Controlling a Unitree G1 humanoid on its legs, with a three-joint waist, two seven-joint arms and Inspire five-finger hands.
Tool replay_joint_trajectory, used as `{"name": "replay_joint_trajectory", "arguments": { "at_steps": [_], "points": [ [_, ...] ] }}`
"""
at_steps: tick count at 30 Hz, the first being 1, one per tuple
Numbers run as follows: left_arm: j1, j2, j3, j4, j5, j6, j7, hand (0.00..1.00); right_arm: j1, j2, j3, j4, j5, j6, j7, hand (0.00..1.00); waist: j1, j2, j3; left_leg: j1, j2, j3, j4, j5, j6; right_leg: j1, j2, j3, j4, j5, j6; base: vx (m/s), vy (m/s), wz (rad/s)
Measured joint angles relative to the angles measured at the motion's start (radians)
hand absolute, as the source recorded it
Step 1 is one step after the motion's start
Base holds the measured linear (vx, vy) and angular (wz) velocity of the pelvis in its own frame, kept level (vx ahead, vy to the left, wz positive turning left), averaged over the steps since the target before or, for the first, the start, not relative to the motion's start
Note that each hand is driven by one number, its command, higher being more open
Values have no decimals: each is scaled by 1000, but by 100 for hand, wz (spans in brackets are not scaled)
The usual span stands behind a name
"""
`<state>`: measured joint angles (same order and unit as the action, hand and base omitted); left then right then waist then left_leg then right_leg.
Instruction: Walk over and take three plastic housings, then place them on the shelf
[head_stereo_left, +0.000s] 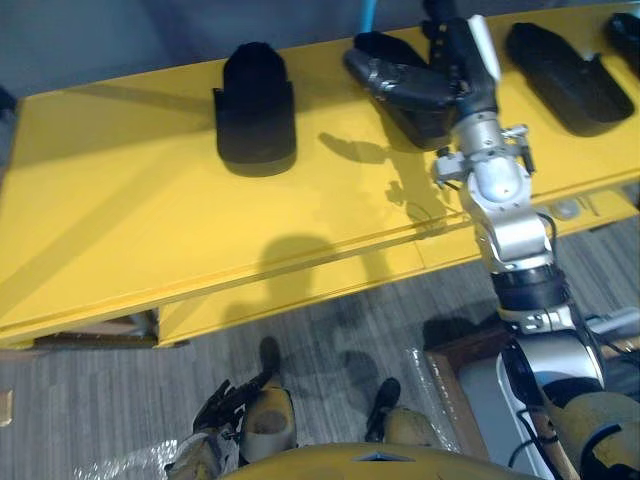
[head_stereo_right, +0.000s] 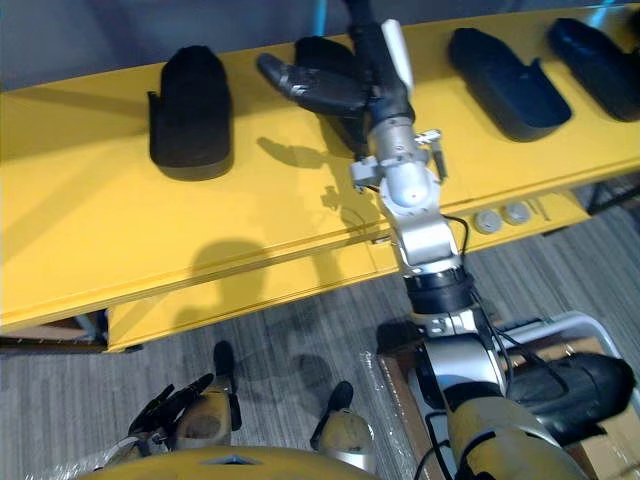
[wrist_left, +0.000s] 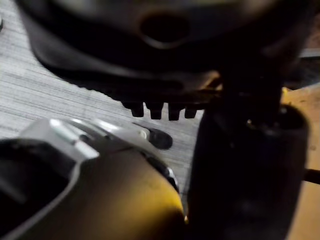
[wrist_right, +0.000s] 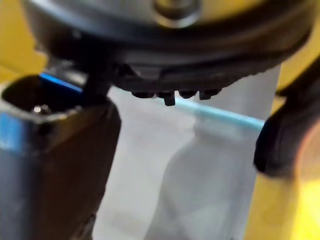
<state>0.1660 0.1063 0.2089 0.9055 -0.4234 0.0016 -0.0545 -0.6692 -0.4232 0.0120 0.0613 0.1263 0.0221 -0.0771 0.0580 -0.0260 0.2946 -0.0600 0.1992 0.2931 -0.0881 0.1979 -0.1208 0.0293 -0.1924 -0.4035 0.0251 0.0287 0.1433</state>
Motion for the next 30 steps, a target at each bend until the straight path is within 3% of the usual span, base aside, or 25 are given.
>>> {"name": "replay_joint_trajectory", "arguments": {
  "at_steps": [2, 7, 16, 25, 30],
  "points": [
    [0, 10, 3, 16, 3, -1, 0, 100, 61, -49, -61, 1, 30, 0, 4, 100, -15, -17, -12, 1, 6, 19, -1, 0, -1, -8, 6, 24, -11, 11, -4, -16, -11, -30],
    [0, 18, 3, 47, 32, -1, 1, 100, 125, -91, -110, 38, 98, 5, 75, 100, -64, -17, -27, 18, 13, 52, -1, -2, -3, -16, 11, 59, -12, 23, -8, -5, -9, -23],
    [0, 28, -9, 56, 41, -3, -1, 100, 187, -93, -39, 178, 139, 10, 221, 100, -55, -20, -56, 14, 7, 48, 2, -5, -4, -25, 6, 56, -12, 24, -7, 0, -3, 0],
    [-1, 20, -30, 38, 41, 1, -1, 100, 171, -93, -41, 319, 177, 8, 217, 100, -30, -12, -56, -3, -8, 41, 3, -4, 4, -31, -9, 50, -8, 29, -1, 5, 6, 3],
    [-6, 8, -53, 11, 40, -1, -2, 100, 80, -93, -54, 360, 223, -41, 172, 100, -26, 24, -32, -23, -8, 43, 2, 1, 11, -63, -13, 56, 14, 28, -2, -35, 3, -2]
  ]
}}
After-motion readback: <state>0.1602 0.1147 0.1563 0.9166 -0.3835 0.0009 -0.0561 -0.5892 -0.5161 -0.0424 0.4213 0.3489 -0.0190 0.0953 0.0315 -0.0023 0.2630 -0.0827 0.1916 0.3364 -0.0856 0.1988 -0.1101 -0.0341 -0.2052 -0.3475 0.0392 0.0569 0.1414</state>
